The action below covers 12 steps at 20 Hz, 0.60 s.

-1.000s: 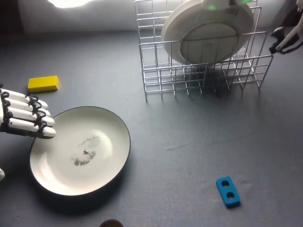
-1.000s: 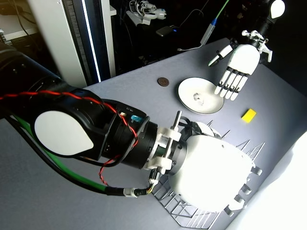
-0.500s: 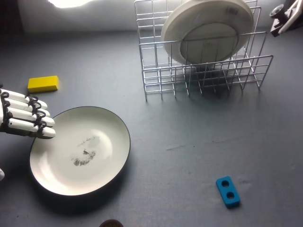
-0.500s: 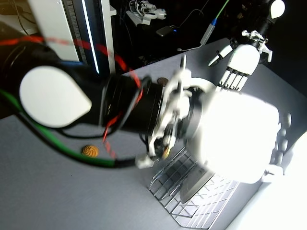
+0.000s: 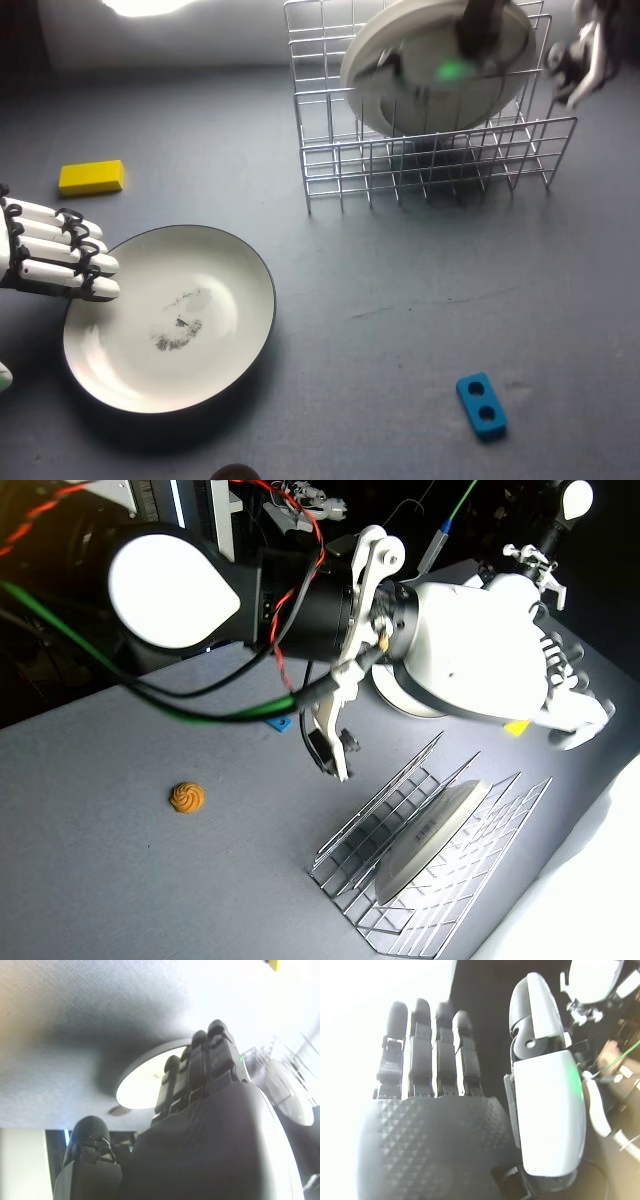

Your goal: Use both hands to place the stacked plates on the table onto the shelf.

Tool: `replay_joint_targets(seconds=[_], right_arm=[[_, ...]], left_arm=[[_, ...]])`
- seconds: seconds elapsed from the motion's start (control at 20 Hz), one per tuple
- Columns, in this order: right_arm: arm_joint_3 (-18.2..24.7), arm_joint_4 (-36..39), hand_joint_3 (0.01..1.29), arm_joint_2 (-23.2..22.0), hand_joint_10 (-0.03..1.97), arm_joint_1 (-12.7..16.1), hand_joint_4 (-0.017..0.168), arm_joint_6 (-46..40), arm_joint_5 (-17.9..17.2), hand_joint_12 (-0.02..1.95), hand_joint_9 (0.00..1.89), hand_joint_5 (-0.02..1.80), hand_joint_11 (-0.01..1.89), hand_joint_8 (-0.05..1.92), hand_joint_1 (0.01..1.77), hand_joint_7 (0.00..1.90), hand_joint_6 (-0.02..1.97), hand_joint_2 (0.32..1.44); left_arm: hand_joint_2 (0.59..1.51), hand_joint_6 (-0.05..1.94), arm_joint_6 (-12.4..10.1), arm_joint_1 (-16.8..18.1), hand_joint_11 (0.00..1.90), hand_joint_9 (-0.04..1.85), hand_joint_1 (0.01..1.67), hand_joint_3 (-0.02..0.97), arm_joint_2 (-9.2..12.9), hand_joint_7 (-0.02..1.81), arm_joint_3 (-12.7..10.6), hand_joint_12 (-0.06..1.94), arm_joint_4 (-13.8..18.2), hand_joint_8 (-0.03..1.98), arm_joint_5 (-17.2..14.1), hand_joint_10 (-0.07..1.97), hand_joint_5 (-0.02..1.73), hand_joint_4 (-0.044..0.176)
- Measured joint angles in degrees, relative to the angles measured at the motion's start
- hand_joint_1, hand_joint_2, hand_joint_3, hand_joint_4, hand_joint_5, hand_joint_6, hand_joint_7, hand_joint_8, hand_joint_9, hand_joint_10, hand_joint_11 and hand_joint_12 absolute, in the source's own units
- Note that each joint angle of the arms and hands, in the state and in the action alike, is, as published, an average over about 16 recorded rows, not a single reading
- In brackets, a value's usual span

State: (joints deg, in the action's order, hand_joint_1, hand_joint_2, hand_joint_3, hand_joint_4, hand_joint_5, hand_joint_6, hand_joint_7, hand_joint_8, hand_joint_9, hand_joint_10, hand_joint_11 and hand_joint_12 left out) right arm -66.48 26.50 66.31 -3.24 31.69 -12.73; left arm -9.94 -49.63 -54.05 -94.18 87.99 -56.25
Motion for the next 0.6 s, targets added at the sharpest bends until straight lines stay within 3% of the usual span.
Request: replay_joint_targets(seconds=[0.4, 0.6], right_arm=[[8.26, -9.85, 0.02, 0.58, 0.02, -3.4, 0.002, 19.81, 3.07, 0.26, 0.05, 0.05, 0.01, 0.01, 0.98, 0.05, 0.01, 0.98], [10.24, -10.82, 0.02, 1.81, 0.02, -5.41, 0.003, 23.97, 4.0, 0.16, 0.02, 0.04, 0.01, 0.01, 1.0, 0.02, 0.01, 0.92]], left_arm=[[1.185, 0.01, 0.02, -2.59, 0.02, 0.02, 0.02, 0.016, -0.57, -0.01, 0.03, -0.01, -1.02, -0.01, 1.36, 0.02, 0.02, 0.003], [1.185, 0.01, 0.02, -3.87, 0.02, 0.02, 0.02, 0.016, -0.81, -0.01, 0.03, -0.01, -1.61, -0.02, 2.11, 0.02, 0.01, 0.003]])
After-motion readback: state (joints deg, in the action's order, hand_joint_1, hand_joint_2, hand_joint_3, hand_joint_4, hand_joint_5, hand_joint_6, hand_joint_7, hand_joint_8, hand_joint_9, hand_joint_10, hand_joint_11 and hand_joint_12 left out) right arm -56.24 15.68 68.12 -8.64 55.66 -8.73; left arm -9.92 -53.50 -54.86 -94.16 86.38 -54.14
